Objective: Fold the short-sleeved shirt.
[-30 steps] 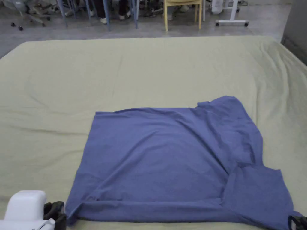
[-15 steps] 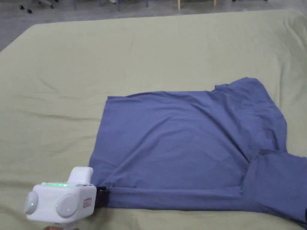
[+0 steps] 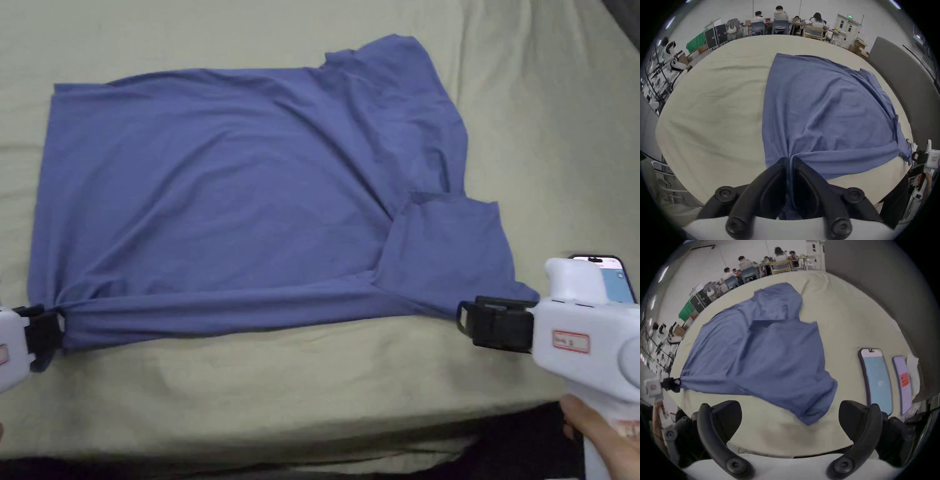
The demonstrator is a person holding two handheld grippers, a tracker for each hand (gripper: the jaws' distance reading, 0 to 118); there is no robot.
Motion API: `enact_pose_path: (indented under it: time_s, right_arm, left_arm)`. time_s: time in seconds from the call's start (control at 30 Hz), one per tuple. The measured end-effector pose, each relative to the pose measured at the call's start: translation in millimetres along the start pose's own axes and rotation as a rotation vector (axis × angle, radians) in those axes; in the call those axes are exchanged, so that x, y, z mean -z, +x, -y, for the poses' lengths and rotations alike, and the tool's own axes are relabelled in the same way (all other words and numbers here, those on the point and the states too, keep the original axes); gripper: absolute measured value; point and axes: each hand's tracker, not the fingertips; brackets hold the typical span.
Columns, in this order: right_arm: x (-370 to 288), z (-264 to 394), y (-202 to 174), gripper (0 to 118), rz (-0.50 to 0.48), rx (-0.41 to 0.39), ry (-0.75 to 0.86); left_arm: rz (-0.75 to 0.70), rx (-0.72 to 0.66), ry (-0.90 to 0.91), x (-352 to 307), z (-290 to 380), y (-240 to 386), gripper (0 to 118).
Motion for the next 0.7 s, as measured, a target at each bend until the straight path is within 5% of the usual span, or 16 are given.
enact_pose_path:
  time_s: [0.1, 0.13, 0.17, 0.2, 0.23, 0.27, 0.3, 0.4, 0.53, 0.7]
  right_arm:
    - [32, -5, 12, 118, -0.006, 0.044, -0.023]
    - [42, -3, 16, 110, -0.015, 0.052, -0.024]
    - [45, -3, 14, 71, 0.016, 0.053, -0.015]
    - [37, -3, 14, 62, 0.053, 0.017, 0.034]
    - [28, -3, 14, 49, -0.02, 0.02, 0.057]
    - [20, -4, 10, 10, -0.09, 0.032, 0.074]
    - [16, -5, 6, 10, -0.103, 0.07, 0.086]
    - [5, -20, -11, 10, -0.032, -0.05, 0.107]
    - [-6, -73, -24, 10, -0.114, -0.027, 0.185]
    - [32, -173, -40, 10, -0.159, -0.026, 0.25]
  left_arm:
    - [-0.017, 0.013, -0.024, 8, 0, 4, 5]
    - [-0.019, 0.02, -0.034, 10, -1, 5, 5]
    - [-0.023, 0.028, -0.046, 12, -2, 5, 5]
    - [-0.017, 0.032, -0.055, 12, -3, 6, 5]
    - [-0.028, 0.034, -0.056, 11, -6, 8, 5]
    - [-0.034, 0.031, -0.055, 10, -9, 9, 5]
    - [-0.032, 0.024, -0.05, 8, -14, 10, 5]
    - [-0.016, 0.011, 0.012, -4, -36, 16, 5]
    - [0.044, -0.04, 0.099, -8, -91, 15, 5]
    - [-0.068, 0.072, 0.073, 53, -177, 9, 5]
